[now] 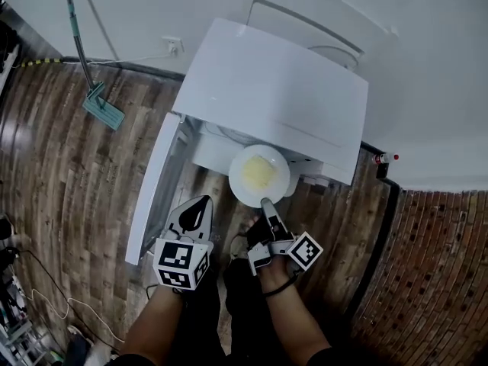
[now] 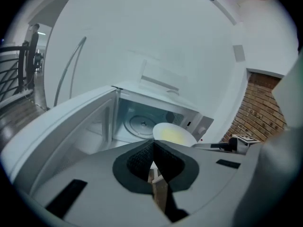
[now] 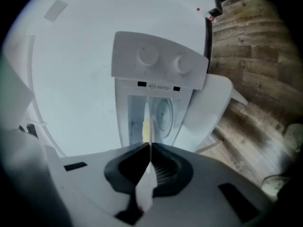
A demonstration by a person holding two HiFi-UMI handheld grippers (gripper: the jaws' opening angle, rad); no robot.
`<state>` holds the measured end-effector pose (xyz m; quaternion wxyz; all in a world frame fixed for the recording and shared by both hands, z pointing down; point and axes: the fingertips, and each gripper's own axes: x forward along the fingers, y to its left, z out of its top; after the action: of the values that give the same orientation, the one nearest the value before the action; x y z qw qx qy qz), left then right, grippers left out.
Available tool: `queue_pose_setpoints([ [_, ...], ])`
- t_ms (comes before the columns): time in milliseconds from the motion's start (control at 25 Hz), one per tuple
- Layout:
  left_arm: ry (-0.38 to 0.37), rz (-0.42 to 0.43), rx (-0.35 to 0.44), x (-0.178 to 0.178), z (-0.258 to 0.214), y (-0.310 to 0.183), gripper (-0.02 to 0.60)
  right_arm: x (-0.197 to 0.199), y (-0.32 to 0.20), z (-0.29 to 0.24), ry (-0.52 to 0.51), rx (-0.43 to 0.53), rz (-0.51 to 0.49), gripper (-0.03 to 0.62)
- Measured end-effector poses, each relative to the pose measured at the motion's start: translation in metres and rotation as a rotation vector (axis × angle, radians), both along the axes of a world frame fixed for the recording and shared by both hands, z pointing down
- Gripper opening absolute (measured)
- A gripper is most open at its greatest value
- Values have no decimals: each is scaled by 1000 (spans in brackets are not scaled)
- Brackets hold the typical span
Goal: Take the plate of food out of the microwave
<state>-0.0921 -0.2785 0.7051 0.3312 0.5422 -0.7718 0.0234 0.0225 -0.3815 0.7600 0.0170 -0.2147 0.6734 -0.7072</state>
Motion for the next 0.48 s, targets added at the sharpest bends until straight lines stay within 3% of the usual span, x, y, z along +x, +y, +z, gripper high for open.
queue_pose_setpoints([
  [240,8,3,9,16,-78,3,-3,51,33,-80,50,-69,-60,26],
  [480,-20,-17,12,14,-162,2,-3,53,24,-181,12,-93,-14,25],
])
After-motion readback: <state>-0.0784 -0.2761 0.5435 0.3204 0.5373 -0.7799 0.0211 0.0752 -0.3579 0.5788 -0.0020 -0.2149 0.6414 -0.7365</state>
